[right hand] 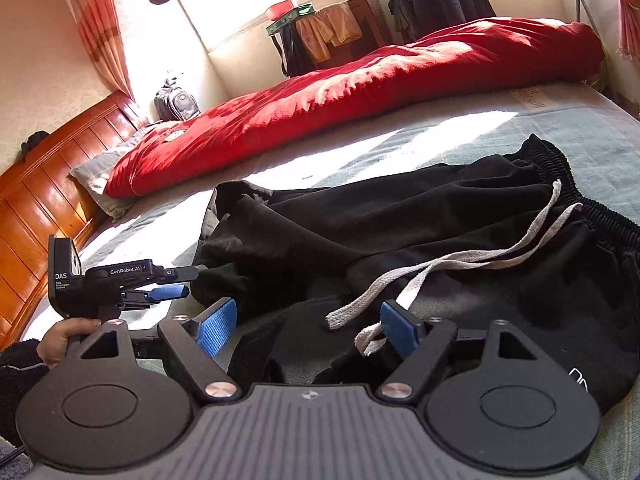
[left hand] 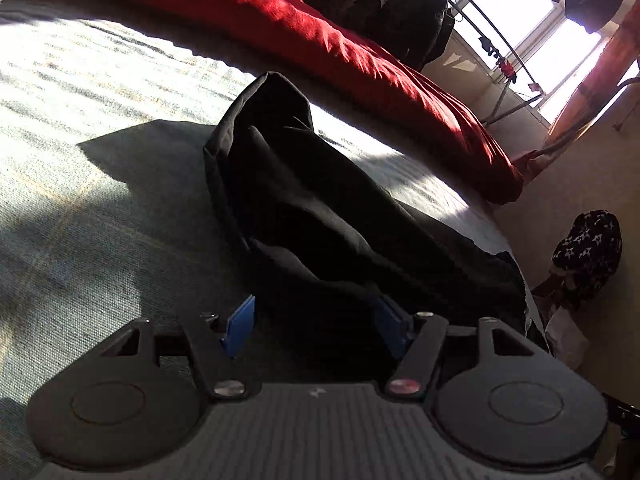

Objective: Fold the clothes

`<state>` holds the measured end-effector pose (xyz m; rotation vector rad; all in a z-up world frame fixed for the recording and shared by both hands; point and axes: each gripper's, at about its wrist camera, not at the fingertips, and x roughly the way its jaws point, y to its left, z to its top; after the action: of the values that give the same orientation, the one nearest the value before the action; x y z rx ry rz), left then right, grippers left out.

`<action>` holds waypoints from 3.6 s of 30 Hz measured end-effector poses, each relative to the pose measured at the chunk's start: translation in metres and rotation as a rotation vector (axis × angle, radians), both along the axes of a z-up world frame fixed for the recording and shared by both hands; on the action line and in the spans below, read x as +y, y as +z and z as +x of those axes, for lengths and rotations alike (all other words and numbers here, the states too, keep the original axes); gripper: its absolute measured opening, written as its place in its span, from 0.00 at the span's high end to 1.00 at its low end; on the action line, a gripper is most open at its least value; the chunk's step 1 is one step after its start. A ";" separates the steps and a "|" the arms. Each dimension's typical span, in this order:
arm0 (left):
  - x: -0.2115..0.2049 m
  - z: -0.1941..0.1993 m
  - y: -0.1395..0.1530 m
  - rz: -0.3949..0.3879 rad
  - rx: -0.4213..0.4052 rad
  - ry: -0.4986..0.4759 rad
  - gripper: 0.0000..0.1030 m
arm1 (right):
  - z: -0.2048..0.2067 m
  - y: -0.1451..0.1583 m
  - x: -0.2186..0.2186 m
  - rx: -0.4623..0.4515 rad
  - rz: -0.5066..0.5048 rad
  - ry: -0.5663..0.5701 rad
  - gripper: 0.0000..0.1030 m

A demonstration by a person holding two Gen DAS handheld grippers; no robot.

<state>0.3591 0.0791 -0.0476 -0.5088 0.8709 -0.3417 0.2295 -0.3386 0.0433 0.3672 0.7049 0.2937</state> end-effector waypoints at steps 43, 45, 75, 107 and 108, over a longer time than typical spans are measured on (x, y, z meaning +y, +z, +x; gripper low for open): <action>0.067 0.010 0.015 0.219 -0.125 -0.119 0.57 | 0.013 0.012 0.077 0.027 -0.090 0.009 0.20; 0.063 0.013 0.008 0.189 -0.120 -0.131 0.51 | 0.014 0.012 0.080 0.029 -0.091 0.016 0.20; 0.024 0.004 -0.002 0.276 -0.173 -0.015 0.87 | 0.016 -0.009 0.047 0.068 -0.022 0.067 0.20; 0.196 0.148 0.045 0.517 -0.130 0.082 0.91 | 0.021 0.027 0.154 0.032 -0.227 0.047 0.20; 0.201 0.155 0.046 0.526 -0.125 0.089 0.91 | 0.020 0.027 0.155 0.035 -0.233 0.042 0.20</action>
<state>0.5139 0.2796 -0.0017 -0.0368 0.7756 -0.0535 0.2499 -0.1838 0.0704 0.1369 0.7733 0.2419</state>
